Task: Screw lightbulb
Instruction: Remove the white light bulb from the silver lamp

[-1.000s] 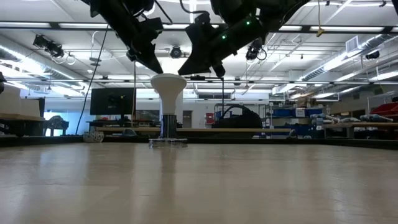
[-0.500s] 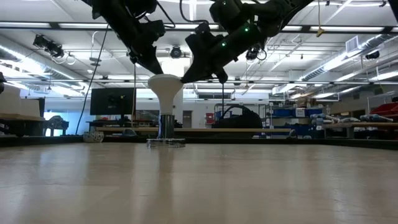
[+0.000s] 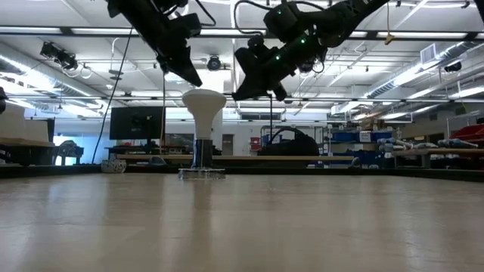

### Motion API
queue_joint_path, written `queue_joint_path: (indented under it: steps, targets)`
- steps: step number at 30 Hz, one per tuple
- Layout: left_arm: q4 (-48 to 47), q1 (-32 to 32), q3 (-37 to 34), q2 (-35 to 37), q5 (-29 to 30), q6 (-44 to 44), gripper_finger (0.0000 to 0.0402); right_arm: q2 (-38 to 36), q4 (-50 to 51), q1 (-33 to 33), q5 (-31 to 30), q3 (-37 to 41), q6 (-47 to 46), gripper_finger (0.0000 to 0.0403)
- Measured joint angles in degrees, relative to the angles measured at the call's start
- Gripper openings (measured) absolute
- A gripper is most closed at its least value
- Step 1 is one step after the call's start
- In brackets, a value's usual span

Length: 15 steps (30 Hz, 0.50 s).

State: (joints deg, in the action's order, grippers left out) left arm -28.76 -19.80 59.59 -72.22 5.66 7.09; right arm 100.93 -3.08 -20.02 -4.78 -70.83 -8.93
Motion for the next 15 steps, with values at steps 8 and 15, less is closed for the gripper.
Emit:
queue_joint_path:
  steps: [8, 15]
  targets:
    - [0.4, -2.4, 0.4, 0.7, 2.6, 0.2, 0.0000, 0.0, -0.8, 5.9, 0.9, 0.0, 1.4, 0.0008]
    - [-0.2, -6.2, 0.0, 0.7, 2.3, 0.4, 0.0000, 0.1, -2.4, 8.2, 0.9, 0.0, 2.0, 0.0008]
